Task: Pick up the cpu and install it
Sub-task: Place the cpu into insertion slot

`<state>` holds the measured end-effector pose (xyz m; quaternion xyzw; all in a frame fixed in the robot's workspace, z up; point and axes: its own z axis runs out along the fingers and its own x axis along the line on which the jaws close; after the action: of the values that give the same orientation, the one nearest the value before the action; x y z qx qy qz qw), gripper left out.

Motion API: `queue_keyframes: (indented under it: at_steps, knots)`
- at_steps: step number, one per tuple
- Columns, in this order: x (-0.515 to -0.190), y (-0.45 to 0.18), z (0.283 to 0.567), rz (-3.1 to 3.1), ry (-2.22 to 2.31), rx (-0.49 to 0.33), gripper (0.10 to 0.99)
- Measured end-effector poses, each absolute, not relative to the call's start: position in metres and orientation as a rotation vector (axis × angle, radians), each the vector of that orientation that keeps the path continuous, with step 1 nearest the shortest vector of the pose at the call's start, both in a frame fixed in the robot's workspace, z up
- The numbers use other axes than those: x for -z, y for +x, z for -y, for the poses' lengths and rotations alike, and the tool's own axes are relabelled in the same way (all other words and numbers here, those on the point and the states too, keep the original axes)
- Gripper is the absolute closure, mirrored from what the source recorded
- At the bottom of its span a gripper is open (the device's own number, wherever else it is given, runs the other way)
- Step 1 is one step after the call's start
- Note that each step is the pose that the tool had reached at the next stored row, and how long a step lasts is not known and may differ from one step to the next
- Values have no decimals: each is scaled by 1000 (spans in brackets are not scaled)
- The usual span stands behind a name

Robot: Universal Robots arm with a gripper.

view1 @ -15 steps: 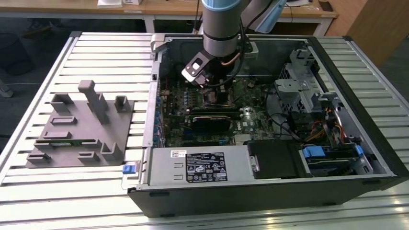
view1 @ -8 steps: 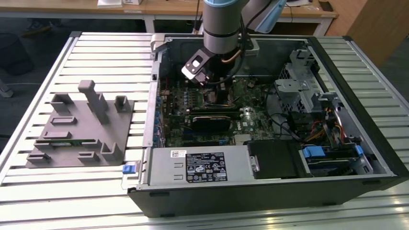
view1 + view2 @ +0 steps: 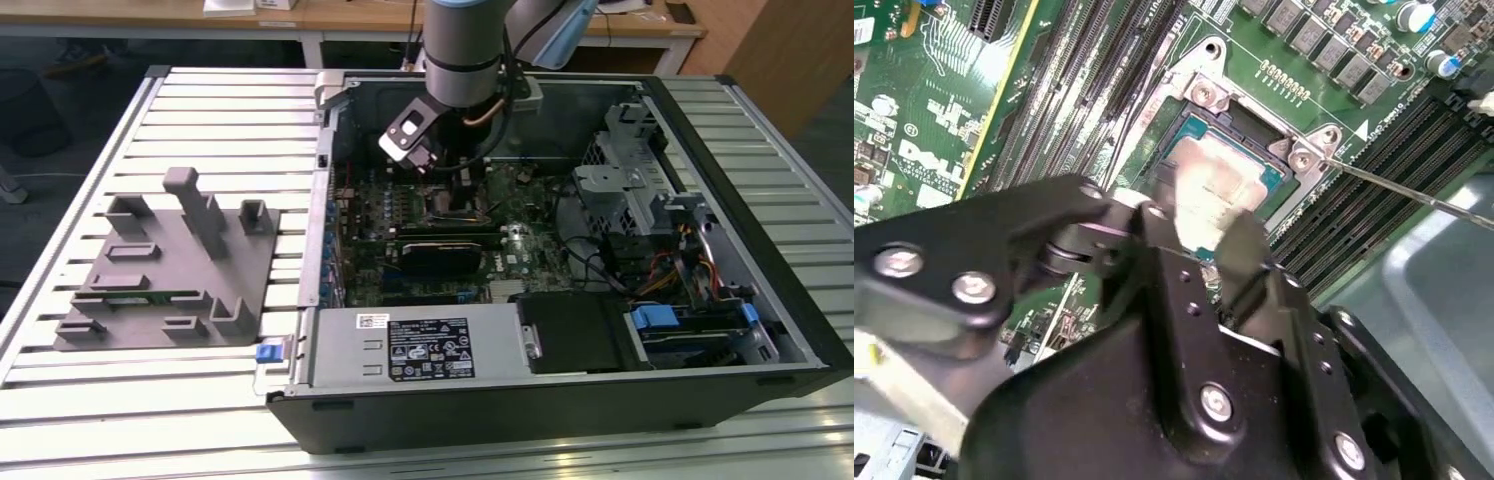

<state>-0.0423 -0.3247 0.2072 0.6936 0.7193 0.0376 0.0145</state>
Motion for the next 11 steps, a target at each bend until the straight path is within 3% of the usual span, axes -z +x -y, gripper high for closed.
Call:
queue_keyframes:
  at_steps: [5,6,8,11]
  knots:
    - [-208,-42,325,-2239,2159,-117,855]
    - [-208,-42,325,-2239,2159,-117,855]
    - [-208,-42,325,-2239,2159,-117,973]
    - [-208,-42,325,-2239,2159,-117,980]
